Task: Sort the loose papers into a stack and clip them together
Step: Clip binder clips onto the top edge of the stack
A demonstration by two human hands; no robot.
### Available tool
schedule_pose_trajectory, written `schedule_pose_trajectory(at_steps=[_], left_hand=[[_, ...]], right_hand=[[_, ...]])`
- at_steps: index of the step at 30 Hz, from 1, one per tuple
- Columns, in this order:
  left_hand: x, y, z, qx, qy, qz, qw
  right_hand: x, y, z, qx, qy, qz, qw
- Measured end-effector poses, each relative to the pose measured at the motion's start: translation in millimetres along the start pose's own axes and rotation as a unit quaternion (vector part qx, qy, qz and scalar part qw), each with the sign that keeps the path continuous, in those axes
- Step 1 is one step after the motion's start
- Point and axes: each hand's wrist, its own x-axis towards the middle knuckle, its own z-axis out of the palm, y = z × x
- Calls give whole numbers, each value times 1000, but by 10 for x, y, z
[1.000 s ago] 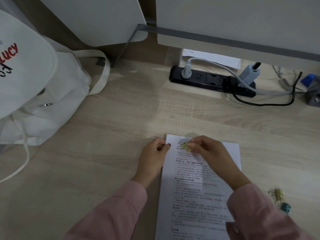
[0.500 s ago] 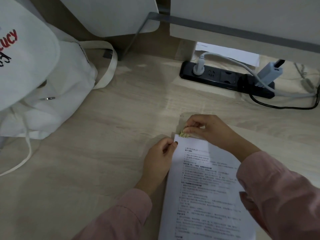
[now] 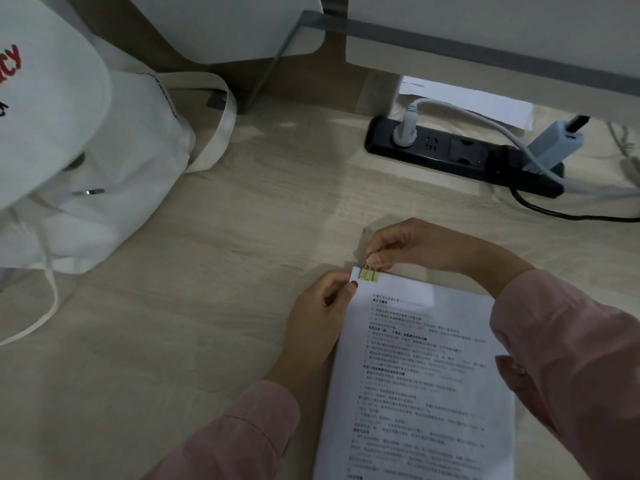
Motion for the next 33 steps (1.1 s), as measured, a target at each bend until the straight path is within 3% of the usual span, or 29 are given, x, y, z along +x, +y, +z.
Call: schedule_pose_trajectory(at_steps=[9, 12, 14, 17, 20, 24, 28, 33], left_hand=[[21, -1, -2, 23, 5, -9, 1000], [20, 36, 12, 47, 19, -1, 999], [-15, 49, 22, 105, 43, 20, 993], [-111, 40, 22, 264, 77, 163, 947], [-165, -11, 102, 392, 24, 307, 867], [-224, -110, 280, 492, -66, 348, 795], [-214, -205, 362, 532, -95, 323, 777], [-229, -192, 372, 528, -102, 317, 781]], right_hand=[[24, -22, 32, -14, -15, 34, 999], [-53, -29, 49, 16, 50, 25, 998], [-216, 35, 32, 47, 145, 30, 988], [-632, 269, 22, 56, 291, 50, 954], [-1207, 571, 131, 55, 410, 82, 907], [-1974, 1047, 402, 24, 544, 174, 820], [-2416, 1358, 716, -47, 571, 303, 761], [-2409, 1468, 1071, -6, 560, 306, 770]])
